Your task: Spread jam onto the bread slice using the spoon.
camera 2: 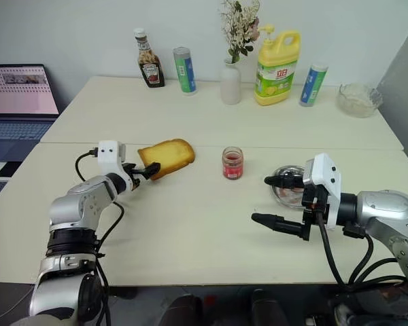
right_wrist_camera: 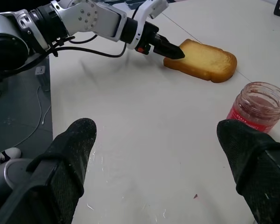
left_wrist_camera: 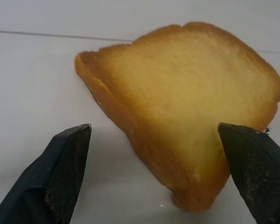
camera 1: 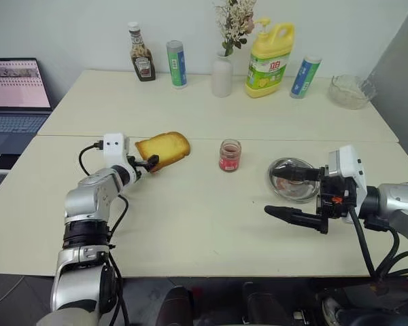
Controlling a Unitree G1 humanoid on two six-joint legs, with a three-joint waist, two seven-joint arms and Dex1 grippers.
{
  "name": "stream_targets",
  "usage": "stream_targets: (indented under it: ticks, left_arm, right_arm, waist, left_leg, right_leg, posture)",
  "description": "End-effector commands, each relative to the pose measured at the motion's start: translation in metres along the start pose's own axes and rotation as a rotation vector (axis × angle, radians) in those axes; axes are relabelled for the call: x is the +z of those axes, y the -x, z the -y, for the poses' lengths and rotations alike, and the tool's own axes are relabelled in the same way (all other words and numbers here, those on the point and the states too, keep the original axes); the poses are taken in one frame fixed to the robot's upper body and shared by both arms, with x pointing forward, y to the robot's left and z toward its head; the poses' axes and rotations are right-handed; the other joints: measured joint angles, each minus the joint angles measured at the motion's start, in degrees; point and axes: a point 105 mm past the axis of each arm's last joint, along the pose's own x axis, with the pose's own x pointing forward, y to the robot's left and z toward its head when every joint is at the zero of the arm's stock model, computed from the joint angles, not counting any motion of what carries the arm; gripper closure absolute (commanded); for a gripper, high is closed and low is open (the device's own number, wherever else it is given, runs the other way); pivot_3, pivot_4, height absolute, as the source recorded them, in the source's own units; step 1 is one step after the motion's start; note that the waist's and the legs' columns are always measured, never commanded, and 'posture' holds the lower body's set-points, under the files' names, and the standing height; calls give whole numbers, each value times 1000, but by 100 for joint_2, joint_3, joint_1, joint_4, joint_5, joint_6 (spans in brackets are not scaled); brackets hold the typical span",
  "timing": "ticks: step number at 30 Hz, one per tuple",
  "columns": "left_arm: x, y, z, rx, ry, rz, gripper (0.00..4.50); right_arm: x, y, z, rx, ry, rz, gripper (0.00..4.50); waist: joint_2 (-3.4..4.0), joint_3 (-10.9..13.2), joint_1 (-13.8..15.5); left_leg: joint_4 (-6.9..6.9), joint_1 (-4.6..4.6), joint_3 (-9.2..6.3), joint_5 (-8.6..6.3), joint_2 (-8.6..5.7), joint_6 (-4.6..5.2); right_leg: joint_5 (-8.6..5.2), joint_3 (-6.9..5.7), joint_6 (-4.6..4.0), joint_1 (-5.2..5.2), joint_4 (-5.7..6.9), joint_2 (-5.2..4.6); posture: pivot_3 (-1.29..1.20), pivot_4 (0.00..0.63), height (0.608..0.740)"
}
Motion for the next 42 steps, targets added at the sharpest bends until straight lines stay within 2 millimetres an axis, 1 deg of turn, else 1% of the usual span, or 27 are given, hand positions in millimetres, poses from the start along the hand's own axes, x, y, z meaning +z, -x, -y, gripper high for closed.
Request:
stream_targets:
  ticks: [1, 2, 5, 8, 9, 15, 17, 18, 19, 21, 23, 25, 28, 30, 32, 33, 34, 37, 40, 42]
  left_arm:
    - [6, -7, 11, -37, -18, -5, 0]
    - [5, -9, 14, -46, -16, -12, 0]
    - [4, -13, 17, -57, -5, -25, 570]
    - [3, -15, 19, -70, -13, -37, 1483]
    - [3, -16, 20, -75, -17, -40, 1858]
    - [2, -15, 20, -88, -27, -46, 3662]
    - [3, -10, 17, -104, -19, -47, 4185]
    - [6, -2, 12, -124, -5, -40, 4437]
    - [9, 4, 9, -138, 4, -35, 4483]
    - [11, 23, 9, -214, 8, -39, 4483]
    - [10, 41, 9, -281, -51, -50, 4483]
    - [6, 65, 10, -372, -79, -77, 4483]
    - [-1, 96, 23, -534, -103, -122, 4483]
    - [-8, 109, 34, -618, -128, -156, 4483]
    - [-18, 110, 55, -674, -153, -164, 4483]
    - [-20, 109, 62, -689, -155, -160, 4483]
    - [-25, 104, 72, -702, -189, -158, 4483]
    - [-37, 94, 94, -724, -253, -149, 4483]
    - [-44, 87, 107, -722, -300, -146, 4483]
    - [-45, 83, 110, -700, -332, -141, 4483]
  right_arm:
    - [8, 0, -5, 16, 50, 7, 32]
    - [8, 0, -5, 15, 51, 9, 32]
    - [8, 0, -4, 12, 54, 11, 0]
    - [8, 1, -5, 9, 55, 13, 0]
    - [8, 1, -5, 8, 55, 13, 0]
    - [8, 3, -4, -5, 54, 12, 0]
    - [7, 4, -3, -14, 53, 8, 0]
    - [6, 6, -2, -22, 54, 4, 0]
    - [6, 7, -1, -26, 54, 2, 0]
    - [6, 10, 0, -37, 51, 2, 0]
    - [6, 13, 1, -45, 48, 0, 0]
    - [5, 18, 1, -51, 32, -10, 0]
    - [1, 23, 0, -57, 17, -30, 0]
    - [-1, 25, -1, -57, 11, -46, 0]
    - [-8, 26, -4, -51, 10, -78, 0]
    - [-10, 26, -5, -48, 10, -86, 0]
    - [-12, 25, -7, -38, 5, -94, 0]
    - [-17, 25, -15, -9, -1, -124, 0]
    - [-23, 27, -20, 11, -1, -166, 0]
    - [-25, 28, -22, 16, -3, -178, 0]
  waist:
    - [0, 0, 1]
    - [0, 0, 2]
    - [0, 0, 23]
    - [0, 0, 24]
    - [0, 0, 24]
    - [0, -1, 24]
    - [0, -1, 23]
    - [0, -1, 22]
    - [0, -1, 5]
    - [0, -1, -40]
    - [1, 0, -73]
    - [1, 0, -75]
    - [1, 0, -42]
    - [1, 1, -16]
    - [2, 0, 35]
    - [2, 0, 66]
    - [1, 0, 85]
    - [1, 0, 98]
    - [0, 0, 98]
    - [0, 0, 79]
  left_leg:
    - [0, 0, 0, 0, 0, 0]
    - [0, 0, 0, 0, -1, 0]
    - [2, 0, -1, 0, -3, 0]
    - [3, 0, -1, 0, -5, 0]
    - [3, 0, -2, 0, -5, 0]
    - [3, 0, -2, 1, -5, -1]
    - [3, 0, -2, 1, -5, -1]
    - [2, 0, -2, 1, -4, -1]
    - [2, 0, -2, 1, -4, -1]
    - [-1, 0, 1, 0, -2, -1]
    - [-5, 0, 6, 0, 4, -1]
    - [-8, 1, 3, 0, 7, -1]
    - [-9, 1, 1, 0, 9, -1]
    - [-8, 1, 4, 0, 7, -1]
    - [-4, 1, 4, 0, 3, -1]
    - [-1, 1, 4, 0, -1, -1]
    - [2, 1, 4, 1, -3, -1]
    - [12, 2, 15, 1, -4, 0]
    - [10, 1, 13, 1, -1, -1]
    - [7, 2, 9, 1, 6, 0]
  right_leg:
    - [0, 0, 0, 0, 0, 0]
    - [0, 0, 0, 0, 1, 0]
    - [0, -1, 1, 2, 1, -2]
    - [1, -1, 2, 3, 0, -4]
    - [1, -2, 3, 3, 1, -4]
    - [1, -2, 3, 3, 1, -4]
    - [1, -2, 3, 3, 1, -4]
    - [1, -2, 3, 3, 1, -4]
    - [1, -2, 3, 3, 1, -4]
    - [1, 0, 3, 2, -2, -4]
    - [1, 5, 3, -4, -1, -2]
    - [1, 2, 2, -6, 1, 0]
    - [-1, -3, -1, -6, 0, 0]
    - [-3, -1, 1, -6, -3, -3]
    - [-10, -1, 11, -2, -5, -10]
    - [-12, -1, 14, 1, -5, -15]
    - [-14, -1, 18, 4, -6, -17]
    - [-14, 11, 23, 5, -6, -15]
    - [-12, 12, 20, 2, -5, -7]
    - [-12, 11, 19, 0, -5, 2]
  posture:
    - [0, 150, 740]
    - [0, 150, 740]
    - [0, 150, 740]
    - [0, 150, 740]
    - [0, 150, 740]
    - [0, 150, 740]
    - [0, 150, 740]
    - [0, 150, 740]
    - [0, 150, 740]
    - [0, 150, 740]
    - [0, 150, 740]
    - [0, 150, 740]
    - [0, 150, 740]
    - [0, 150, 740]
    - [0, 150, 740]
    - [0, 150, 740]
    - [0, 150, 740]
    - [0, 150, 740]
    - [0, 150, 740]
    - [0, 150, 740]
